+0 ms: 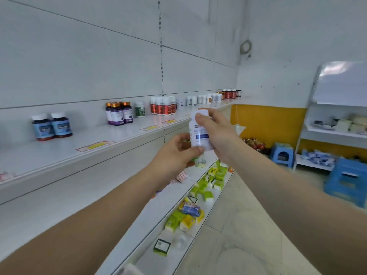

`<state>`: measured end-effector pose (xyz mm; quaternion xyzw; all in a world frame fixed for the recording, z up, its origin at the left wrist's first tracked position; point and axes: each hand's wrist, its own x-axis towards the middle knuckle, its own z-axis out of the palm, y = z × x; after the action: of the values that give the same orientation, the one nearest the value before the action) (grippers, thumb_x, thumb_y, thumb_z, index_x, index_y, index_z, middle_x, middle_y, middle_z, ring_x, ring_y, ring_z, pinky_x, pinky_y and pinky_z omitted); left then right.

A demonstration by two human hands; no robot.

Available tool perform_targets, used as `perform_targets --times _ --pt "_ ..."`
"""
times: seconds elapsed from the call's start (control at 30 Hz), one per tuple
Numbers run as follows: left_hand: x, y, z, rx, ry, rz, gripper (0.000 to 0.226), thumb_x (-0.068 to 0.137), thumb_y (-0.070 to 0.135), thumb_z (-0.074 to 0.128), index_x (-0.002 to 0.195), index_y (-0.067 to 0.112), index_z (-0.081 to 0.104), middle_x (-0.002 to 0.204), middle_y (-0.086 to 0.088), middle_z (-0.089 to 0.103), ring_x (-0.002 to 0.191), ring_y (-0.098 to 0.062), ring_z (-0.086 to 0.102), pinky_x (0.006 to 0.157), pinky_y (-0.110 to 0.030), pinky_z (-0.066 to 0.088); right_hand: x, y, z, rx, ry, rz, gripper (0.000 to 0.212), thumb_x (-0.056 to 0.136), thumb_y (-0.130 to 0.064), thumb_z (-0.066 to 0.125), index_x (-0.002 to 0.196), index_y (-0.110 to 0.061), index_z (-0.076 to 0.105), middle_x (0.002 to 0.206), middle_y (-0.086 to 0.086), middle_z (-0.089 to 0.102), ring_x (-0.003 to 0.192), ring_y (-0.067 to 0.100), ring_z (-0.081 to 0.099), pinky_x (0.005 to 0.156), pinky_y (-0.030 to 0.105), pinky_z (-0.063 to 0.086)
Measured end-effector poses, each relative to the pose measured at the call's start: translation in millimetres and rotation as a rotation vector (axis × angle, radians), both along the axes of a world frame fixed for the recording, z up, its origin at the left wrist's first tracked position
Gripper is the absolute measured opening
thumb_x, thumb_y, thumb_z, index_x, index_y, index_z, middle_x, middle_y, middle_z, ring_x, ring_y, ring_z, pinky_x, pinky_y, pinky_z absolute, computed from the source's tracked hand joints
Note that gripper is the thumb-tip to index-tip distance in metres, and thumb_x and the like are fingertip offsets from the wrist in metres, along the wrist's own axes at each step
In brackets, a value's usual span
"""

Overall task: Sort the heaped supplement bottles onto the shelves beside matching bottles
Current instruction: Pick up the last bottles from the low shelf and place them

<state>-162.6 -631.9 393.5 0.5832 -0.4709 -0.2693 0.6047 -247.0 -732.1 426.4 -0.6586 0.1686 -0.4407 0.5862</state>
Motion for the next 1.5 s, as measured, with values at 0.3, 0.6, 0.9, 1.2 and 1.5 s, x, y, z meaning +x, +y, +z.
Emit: perform_targets --times 0.3,0.6,0.9,1.2,1.5 --pt "119 -144 4 0.082 -0.045 0.072 0.046 0.084 0.022 0.069 0.124 0.019 0.047 0.113 -0.002 0.064 0.099 -0.017 0.064 0.087 -0.034 0.054 116 -155 -1 -0.110 0.134 -0.003 0.018 0.088 -0.027 0.065 0.106 -0.024 0.063 0.101 0.000 0.070 0.092 0.018 0.067 0.085 0.038 0.055" --pt "168 -317 8 0.163 -0.131 0.064 0.038 0.083 0.027 0.070 0.114 0.027 0.048 0.111 0.001 0.063 0.102 -0.018 0.063 0.094 -0.041 0.051 160 -328 8 -0.066 0.191 -0.030 0.024 0.088 -0.015 0.062 0.111 -0.017 0.064 0.103 0.004 0.068 0.095 0.022 0.065 0.087 0.041 0.055" --pt "209 -477 11 0.359 -0.650 0.411 0.067 0.082 0.036 0.068 0.140 0.019 0.039 0.137 -0.003 0.048 0.119 -0.019 0.050 0.097 -0.030 0.040 214 -513 2 -0.185 0.227 0.133 0.027 0.086 -0.019 0.062 0.112 -0.024 0.058 0.111 -0.001 0.064 0.099 0.014 0.062 0.091 0.039 0.052" --pt "272 -574 12 0.851 -0.754 0.610 0.069 0.091 0.060 0.042 0.146 0.018 0.032 0.151 -0.009 0.033 0.133 -0.027 0.038 0.105 -0.037 0.033 308 -623 -1 -0.330 0.337 0.264 0.029 0.089 -0.017 0.056 0.117 -0.022 0.054 0.100 -0.002 0.057 0.090 0.014 0.053 0.073 0.026 0.044" --pt "319 -642 9 1.091 -0.754 0.570 0.083 0.089 0.070 0.025 0.151 0.014 0.015 0.158 -0.009 0.014 0.144 -0.027 0.019 0.117 -0.042 0.017 386 -684 -15 -0.495 0.406 0.295 0.052 0.095 -0.028 0.054 0.143 -0.019 0.037 0.139 0.004 0.049 0.119 0.018 0.050 0.093 0.025 0.037"
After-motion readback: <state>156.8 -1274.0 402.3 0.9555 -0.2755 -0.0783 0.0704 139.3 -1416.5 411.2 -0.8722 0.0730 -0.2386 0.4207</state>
